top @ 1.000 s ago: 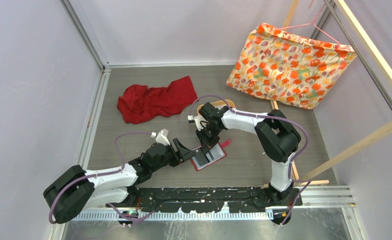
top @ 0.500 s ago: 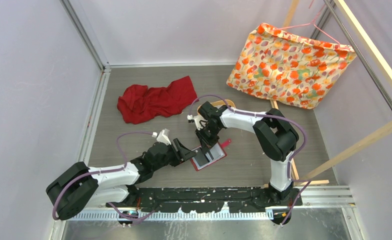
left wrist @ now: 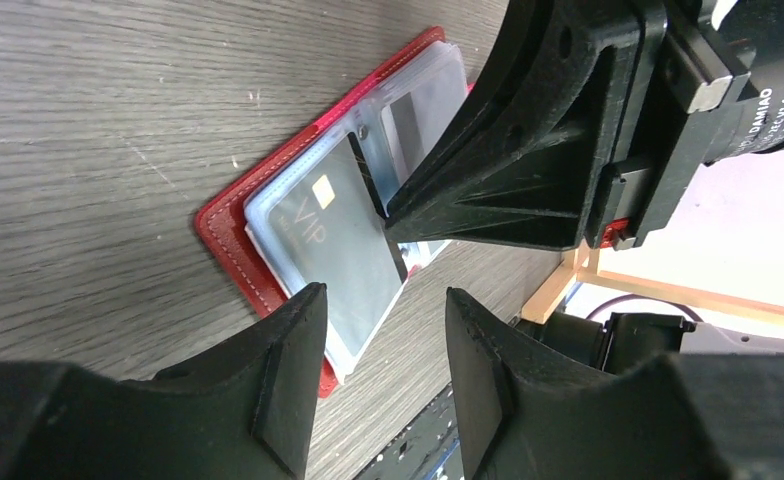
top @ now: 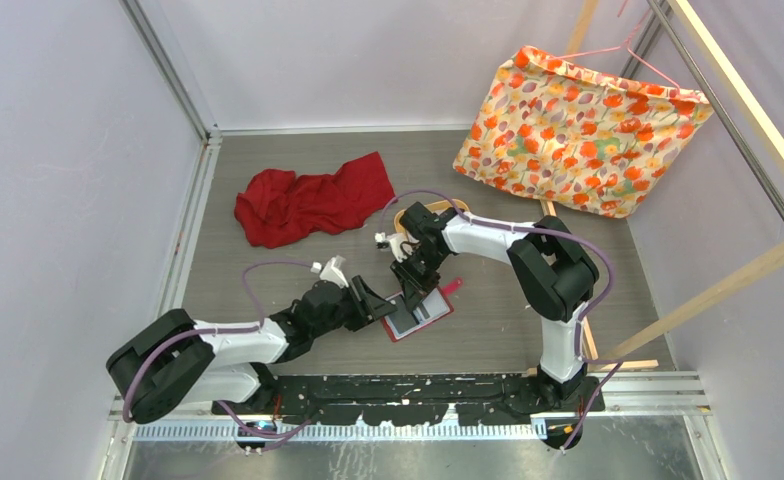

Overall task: Put the credit cards into the card holder
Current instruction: Insert the credit card into the card holder.

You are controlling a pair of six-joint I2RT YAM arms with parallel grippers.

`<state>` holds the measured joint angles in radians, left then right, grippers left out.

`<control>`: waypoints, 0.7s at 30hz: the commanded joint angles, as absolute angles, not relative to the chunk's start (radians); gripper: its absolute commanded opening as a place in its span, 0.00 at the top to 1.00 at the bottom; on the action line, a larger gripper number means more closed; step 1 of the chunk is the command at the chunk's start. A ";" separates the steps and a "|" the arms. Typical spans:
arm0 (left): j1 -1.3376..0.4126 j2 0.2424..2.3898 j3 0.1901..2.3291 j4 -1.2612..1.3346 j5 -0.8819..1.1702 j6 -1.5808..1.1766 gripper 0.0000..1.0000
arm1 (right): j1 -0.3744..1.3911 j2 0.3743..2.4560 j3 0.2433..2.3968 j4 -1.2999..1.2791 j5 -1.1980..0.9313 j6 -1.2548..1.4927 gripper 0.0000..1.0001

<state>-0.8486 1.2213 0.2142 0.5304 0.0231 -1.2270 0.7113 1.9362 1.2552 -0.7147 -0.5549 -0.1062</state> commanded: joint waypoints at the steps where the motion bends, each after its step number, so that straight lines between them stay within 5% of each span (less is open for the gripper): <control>1: -0.847 1.246 0.247 0.607 0.045 -1.232 0.52 | 0.708 1.931 1.294 -0.733 -0.523 -0.115 0.86; 21: -0.864 1.262 0.269 0.543 0.029 -1.223 0.52 | 0.716 1.985 1.294 -0.727 -0.473 -0.087 0.88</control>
